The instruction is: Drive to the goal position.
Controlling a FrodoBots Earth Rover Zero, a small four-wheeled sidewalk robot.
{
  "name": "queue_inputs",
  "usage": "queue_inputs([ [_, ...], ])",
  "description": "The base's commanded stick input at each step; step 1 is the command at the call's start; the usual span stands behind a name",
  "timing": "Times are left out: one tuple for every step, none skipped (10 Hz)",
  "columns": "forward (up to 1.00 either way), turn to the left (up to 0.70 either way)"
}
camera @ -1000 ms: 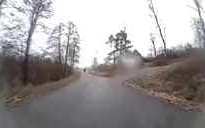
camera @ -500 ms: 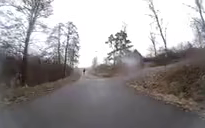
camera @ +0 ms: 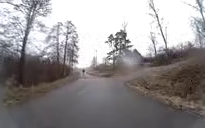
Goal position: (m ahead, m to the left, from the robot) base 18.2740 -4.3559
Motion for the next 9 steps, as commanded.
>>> queue_inputs([
  [0.70,0.00],
  [0.70,0.00],
  [0.70,0.00],
  [0.70,0.00],
  [0.70,0.00],
  [0.70,0.00],
  [0.70,0.00],
  [0.70,0.00],
  [0.70,0.00],
])
